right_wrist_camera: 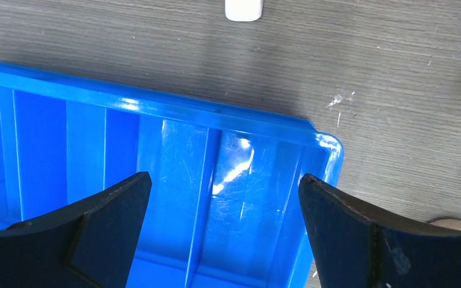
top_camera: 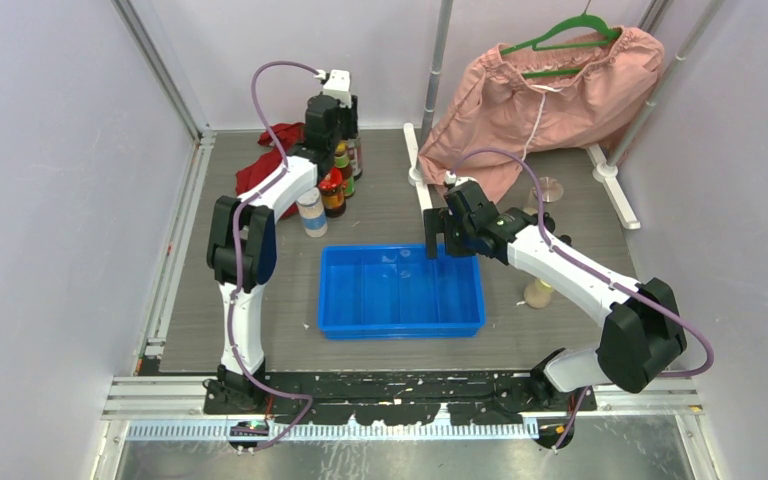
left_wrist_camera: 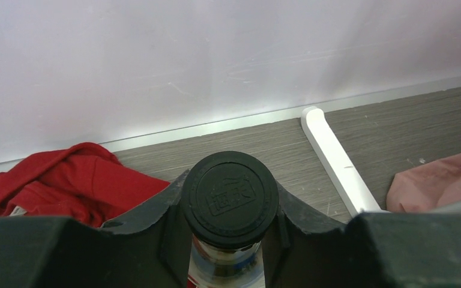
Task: Organize the condiment bottles
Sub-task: Pick up the bottle from the center of the board.
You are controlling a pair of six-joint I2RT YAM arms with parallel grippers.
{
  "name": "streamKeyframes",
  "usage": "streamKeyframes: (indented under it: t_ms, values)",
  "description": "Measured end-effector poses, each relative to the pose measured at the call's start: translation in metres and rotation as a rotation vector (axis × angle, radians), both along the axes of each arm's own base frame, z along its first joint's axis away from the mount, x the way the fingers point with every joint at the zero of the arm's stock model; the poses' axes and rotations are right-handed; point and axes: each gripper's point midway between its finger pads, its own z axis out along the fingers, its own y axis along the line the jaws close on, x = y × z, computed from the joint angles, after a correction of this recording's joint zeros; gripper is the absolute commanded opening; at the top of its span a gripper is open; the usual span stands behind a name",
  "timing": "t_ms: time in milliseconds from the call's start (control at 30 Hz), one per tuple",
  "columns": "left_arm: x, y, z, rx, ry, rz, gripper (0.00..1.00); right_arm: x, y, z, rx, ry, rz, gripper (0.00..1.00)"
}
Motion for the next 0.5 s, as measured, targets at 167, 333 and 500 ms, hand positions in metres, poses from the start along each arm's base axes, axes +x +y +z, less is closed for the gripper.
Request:
streamKeyframes:
  t_ms: [167,333,500]
  values:
    - [-0.003,-0.011,-0.001,-0.02,0.008,-0.047,0.0,-0.002,0.001,-0.002,0.004,0.009,0.003,0.99]
    - [-0.008,-0.024,0.0,-0.019,0.011,-0.09,0.0,-0.002,0.004,-0.001,0.02,0.01,0.005,0.99]
    - [-0.025,-0.046,0.0,-0.003,0.04,-0.144,0.0,-0.003,0.005,-0.001,0.034,0.016,-0.001,0.99]
